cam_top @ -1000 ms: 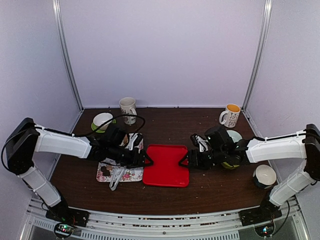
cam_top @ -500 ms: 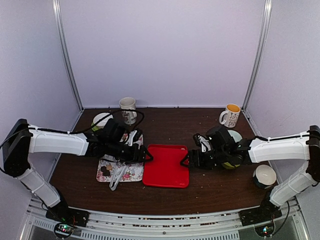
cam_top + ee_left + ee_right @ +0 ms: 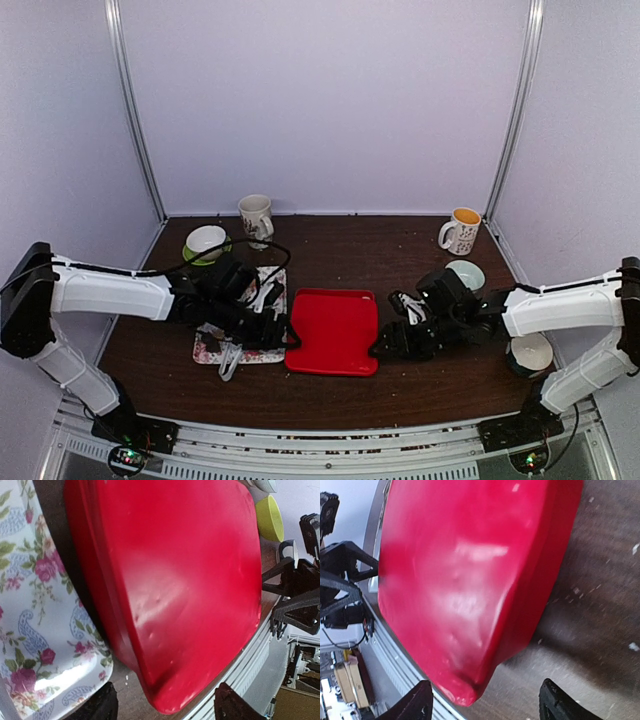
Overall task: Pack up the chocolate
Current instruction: Pick up the box lid from the packing box.
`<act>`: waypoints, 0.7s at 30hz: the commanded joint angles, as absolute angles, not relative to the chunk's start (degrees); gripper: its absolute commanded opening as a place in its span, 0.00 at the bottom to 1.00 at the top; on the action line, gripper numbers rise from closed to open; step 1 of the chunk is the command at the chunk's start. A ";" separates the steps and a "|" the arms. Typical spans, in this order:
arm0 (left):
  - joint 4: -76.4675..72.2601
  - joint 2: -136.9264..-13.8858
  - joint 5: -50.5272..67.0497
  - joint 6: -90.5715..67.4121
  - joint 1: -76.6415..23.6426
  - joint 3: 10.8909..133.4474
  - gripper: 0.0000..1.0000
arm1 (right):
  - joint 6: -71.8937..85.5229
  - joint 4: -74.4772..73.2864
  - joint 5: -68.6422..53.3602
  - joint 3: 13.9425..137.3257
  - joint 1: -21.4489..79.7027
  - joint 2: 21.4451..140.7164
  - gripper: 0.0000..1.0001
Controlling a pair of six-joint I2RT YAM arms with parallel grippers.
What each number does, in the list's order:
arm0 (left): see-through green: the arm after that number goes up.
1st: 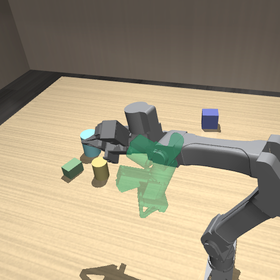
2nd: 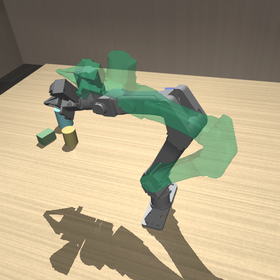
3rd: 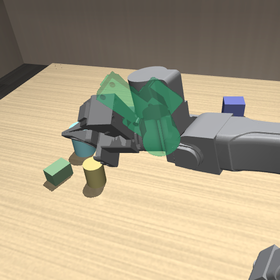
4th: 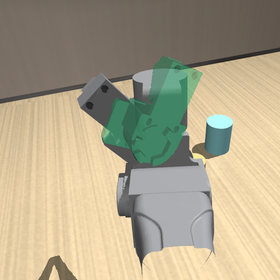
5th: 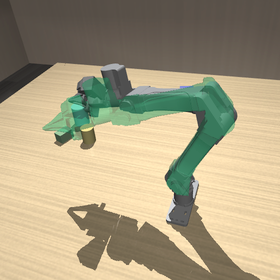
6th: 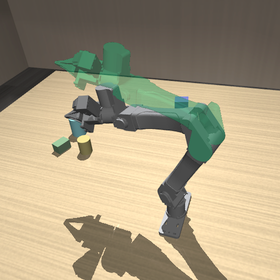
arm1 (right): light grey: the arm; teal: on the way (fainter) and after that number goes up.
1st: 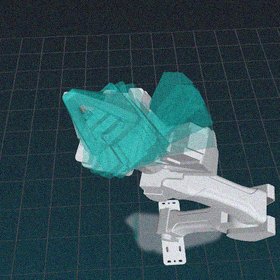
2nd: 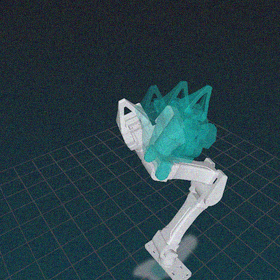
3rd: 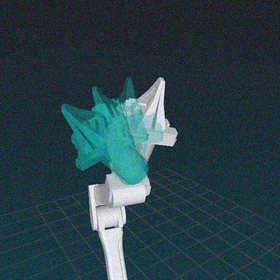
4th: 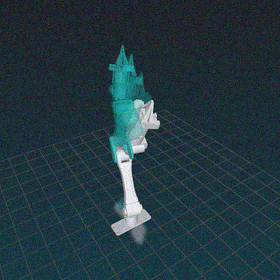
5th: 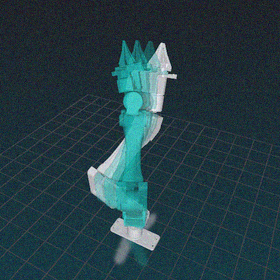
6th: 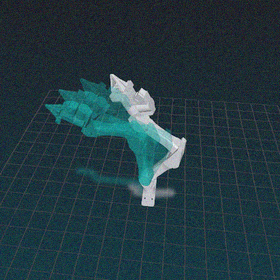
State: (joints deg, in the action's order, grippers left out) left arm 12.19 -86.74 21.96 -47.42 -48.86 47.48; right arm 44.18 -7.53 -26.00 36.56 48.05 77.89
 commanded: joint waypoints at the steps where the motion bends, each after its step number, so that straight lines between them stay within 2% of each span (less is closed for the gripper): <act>1: 6.81 -83.85 26.52 -51.83 -49.22 43.38 0.68 | 45.64 -5.05 -31.07 35.61 50.10 77.28 0.72; 6: 4.58 -85.43 27.59 -53.12 -49.22 42.70 0.62 | 49.18 0.28 -32.99 33.82 50.84 79.10 0.71; 14: -1.04 -88.70 28.87 -54.96 -49.26 42.22 0.60 | 54.71 11.51 -38.54 30.46 50.95 81.97 0.72; 18: -2.79 -89.85 29.72 -54.93 -49.38 42.45 0.59 | 55.77 15.38 -38.40 29.58 50.95 81.37 0.67; 21: -2.72 -89.83 29.96 -54.79 -49.39 42.45 0.57 | 56.28 18.22 -38.30 29.02 50.92 80.17 0.59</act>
State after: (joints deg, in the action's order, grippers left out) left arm 1.34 -89.60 28.56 -54.61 -48.97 42.63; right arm 54.57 10.98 -37.36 29.87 50.54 81.73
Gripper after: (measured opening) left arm 0.583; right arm 0.615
